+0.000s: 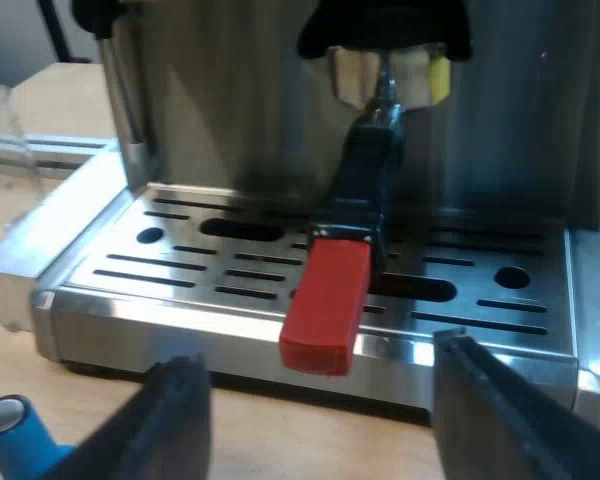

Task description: Grind coffee beans and then tamp

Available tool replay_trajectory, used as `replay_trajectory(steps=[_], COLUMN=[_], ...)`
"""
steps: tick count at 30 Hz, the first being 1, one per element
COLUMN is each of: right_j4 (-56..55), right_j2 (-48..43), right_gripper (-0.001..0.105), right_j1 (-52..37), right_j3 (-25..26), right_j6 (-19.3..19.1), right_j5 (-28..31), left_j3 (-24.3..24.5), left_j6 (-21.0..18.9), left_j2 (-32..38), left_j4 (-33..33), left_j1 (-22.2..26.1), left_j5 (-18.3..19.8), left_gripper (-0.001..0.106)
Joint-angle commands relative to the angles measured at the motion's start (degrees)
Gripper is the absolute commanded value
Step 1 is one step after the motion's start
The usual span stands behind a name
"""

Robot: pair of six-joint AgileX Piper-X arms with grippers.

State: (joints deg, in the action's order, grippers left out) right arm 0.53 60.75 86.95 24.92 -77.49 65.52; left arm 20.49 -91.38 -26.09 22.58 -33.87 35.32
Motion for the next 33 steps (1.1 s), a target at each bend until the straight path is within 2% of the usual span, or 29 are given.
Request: replay_trajectory(steps=[1,6,8,11,14,17,19,21,30,33], right_j4=[-1.6,-7.2,-10.4,-15.2,-18.8,-22.7,-25.6,-27.6,-33.0,-33.0], right_j2=[-2.4,-5.1,-5.6,-5.6,-5.6,-5.6,-5.6,-5.6,-5.2,-4.3], right_gripper=[0.060,0.064,0.064,0.064,0.063,0.063,0.063,0.063,0.063,0.063], right_j1=[0.2,0.2,0.2,-0.1,-0.5,-2.5,-5.0,-7.3,-14.9,-15.7], right_j3=[0.5,2.4,4.0,7.0,9.2,10.5,11.3,11.8,15.5,16.8], right_j6=[-0.4,-0.4,-0.4,-0.2,3.3,8.7,12.0,13.2,13.2,13.0], right_j5=[-0.3,-2.0,-2.6,-4.6,-5.8,-9.5,-14.0,-17.8,-25.9,-26.3], left_j3=[0.4,0.4,0.4,0.3,0.3,0.3,0.3,0.3,0.3,0.3], left_j6=[0.0,0.0,0.0,0.0,0.0,0.0,0.0,0.0,0.0,0.0], left_j2=[0.4,0.4,0.4,0.4,0.4,0.4,0.4,0.4,0.4,0.4], left_j4=[0.2,0.3,0.3,0.3,0.3,0.3,0.3,0.3,0.3,0.3], left_j1=[-0.1,-0.1,-0.1,-0.1,-0.1,-0.1,-0.1,-0.1,-0.1,-0.1], left_j5=[1.0,0.5,-1.7,-2.2,-2.2,-2.2,-2.2,-2.2,-2.2,-2.2], left_gripper=[0.070,0.070,0.070,0.070,0.070,0.070,0.070,0.070,0.070,0.070])
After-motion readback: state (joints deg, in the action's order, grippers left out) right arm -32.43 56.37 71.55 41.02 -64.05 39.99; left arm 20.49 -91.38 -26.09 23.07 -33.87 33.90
